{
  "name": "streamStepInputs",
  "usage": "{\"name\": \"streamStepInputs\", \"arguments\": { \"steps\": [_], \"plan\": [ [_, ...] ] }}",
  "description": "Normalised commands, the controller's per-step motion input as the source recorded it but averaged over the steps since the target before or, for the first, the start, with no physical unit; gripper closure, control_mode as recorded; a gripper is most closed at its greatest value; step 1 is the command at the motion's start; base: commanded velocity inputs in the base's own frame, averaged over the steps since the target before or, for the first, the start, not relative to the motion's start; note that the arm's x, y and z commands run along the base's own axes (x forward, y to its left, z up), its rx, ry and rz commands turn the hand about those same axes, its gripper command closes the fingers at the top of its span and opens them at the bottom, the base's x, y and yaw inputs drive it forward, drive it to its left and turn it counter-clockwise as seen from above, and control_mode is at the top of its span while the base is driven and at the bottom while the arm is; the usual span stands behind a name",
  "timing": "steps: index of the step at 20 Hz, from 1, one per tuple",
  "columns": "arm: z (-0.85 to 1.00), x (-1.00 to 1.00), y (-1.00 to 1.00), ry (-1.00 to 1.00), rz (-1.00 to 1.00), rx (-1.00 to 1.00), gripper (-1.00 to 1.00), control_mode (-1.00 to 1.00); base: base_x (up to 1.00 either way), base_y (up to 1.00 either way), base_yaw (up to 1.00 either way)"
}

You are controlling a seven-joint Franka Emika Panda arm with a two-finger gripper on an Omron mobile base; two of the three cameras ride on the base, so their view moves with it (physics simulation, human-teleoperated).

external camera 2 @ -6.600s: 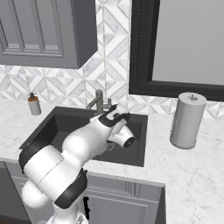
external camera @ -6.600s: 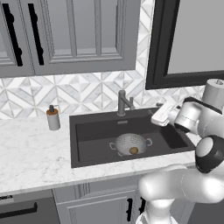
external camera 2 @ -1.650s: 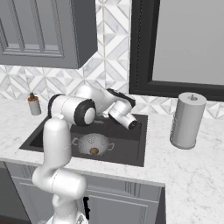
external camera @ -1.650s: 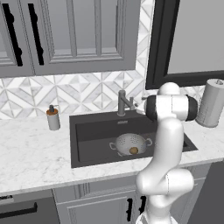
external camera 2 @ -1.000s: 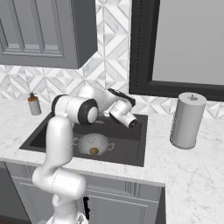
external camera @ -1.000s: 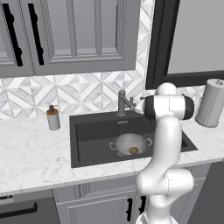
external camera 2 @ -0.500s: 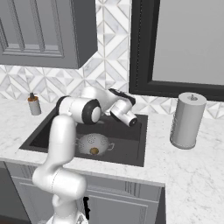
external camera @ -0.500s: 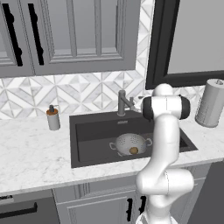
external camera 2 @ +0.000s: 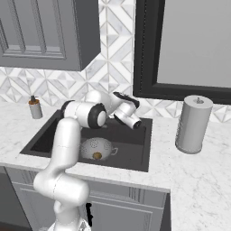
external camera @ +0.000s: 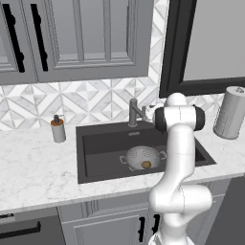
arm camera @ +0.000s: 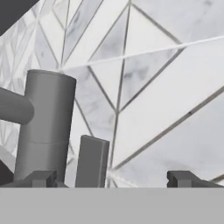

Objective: Put the colander in the sink, put the kiwi in the colander, and turn on the sink faucet and pour water over the colander.

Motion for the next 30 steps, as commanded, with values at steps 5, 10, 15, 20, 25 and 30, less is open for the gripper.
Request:
{"name": "streamStepInputs", "arguments": {
  "steps": [5,10,15,20,25,30],
  "plan": [
    [-0.04,0.16,0.1,0.0,0.0,0.0,-1.0,-1.0,0.0,0.0,0.0],
    [0.0,0.17,0.03,0.0,-0.03,0.0,-1.0,-1.0,0.0,0.0,0.0],
    [0.0,0.17,0.01,0.0,-0.08,0.0,-1.0,-1.0,0.0,0.0,0.0],
    [0.0,0.13,0.08,0.0,-0.1,0.0,-1.0,-1.0,0.0,0.0,0.0],
    [0.0,0.16,0.08,0.0,-0.08,0.0,-1.0,-1.0,0.0,0.0,0.0],
    [0.0,0.13,0.0,0.0,0.0,0.0,-1.0,-1.0,0.0,0.0,0.0]
  ]
}}
